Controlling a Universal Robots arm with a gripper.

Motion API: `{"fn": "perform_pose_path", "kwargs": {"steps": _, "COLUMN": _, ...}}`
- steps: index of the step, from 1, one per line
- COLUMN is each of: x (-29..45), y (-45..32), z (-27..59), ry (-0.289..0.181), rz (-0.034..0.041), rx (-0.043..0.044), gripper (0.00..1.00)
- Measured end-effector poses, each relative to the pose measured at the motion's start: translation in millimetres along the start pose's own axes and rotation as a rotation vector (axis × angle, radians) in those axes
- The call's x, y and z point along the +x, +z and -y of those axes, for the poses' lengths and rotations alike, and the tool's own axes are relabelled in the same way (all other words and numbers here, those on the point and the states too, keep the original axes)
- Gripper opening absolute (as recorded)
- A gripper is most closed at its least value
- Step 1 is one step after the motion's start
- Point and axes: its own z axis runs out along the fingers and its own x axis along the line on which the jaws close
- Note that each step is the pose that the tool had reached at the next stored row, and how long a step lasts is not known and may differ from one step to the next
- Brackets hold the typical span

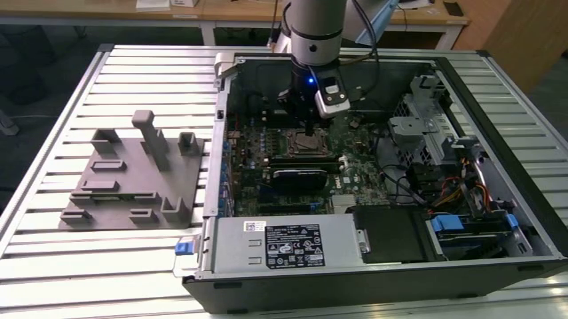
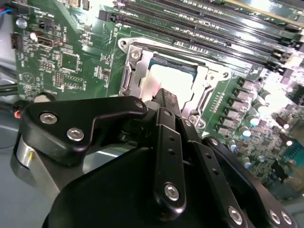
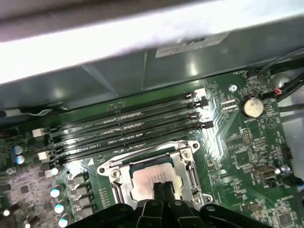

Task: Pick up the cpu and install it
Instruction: 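Install the first cpu locking lever, then install the second cpu locking lever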

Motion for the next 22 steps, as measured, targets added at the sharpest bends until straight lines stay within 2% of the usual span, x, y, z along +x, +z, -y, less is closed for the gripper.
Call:
{"fn": "perform_pose_path", "kwargs": {"steps": 6, "x": -0.9, "y": -13.1, "z": -0.2, "ry": 0.000, "rz": 0.0000, "rx": 0.0000, "gripper": 0.11}}
{"fn": "perform_pose_path", "kwargs": {"steps": 22, "x": -2.4, "y": -13.5, "z": 4.2, "ry": 0.000, "rz": 0.0000, "rx": 0.0000, "gripper": 0.11}}
